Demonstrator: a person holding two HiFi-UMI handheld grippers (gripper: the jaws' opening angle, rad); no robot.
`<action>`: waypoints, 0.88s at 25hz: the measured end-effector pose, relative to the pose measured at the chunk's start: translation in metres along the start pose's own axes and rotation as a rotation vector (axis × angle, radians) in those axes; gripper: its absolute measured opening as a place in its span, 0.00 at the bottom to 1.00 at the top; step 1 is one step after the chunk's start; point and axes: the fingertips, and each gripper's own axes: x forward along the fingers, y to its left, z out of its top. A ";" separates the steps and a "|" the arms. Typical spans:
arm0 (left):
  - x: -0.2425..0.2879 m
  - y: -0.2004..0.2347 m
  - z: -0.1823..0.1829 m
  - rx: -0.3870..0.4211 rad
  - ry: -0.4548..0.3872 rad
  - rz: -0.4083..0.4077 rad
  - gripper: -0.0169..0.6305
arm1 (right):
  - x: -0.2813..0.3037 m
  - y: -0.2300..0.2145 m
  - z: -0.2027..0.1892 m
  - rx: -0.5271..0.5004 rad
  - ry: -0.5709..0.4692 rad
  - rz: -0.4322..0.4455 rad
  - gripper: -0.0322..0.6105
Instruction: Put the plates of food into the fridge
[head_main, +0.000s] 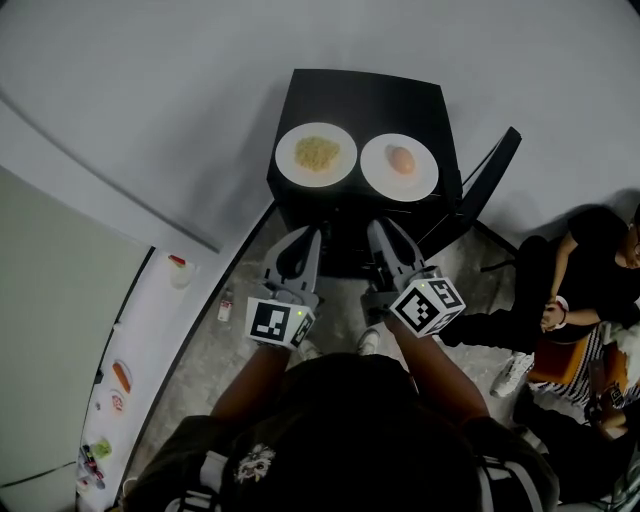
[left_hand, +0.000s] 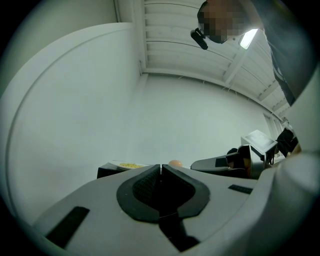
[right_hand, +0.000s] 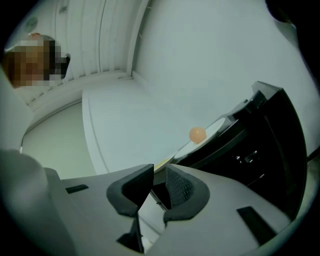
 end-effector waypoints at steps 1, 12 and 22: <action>0.001 -0.001 0.000 0.001 0.001 -0.002 0.07 | 0.001 -0.003 0.002 0.042 -0.005 -0.006 0.16; 0.000 -0.007 -0.004 0.006 0.016 -0.015 0.07 | 0.005 -0.038 0.027 0.348 -0.092 -0.091 0.26; 0.001 -0.009 -0.008 0.017 0.025 -0.028 0.07 | 0.007 -0.074 0.032 0.725 -0.192 -0.169 0.26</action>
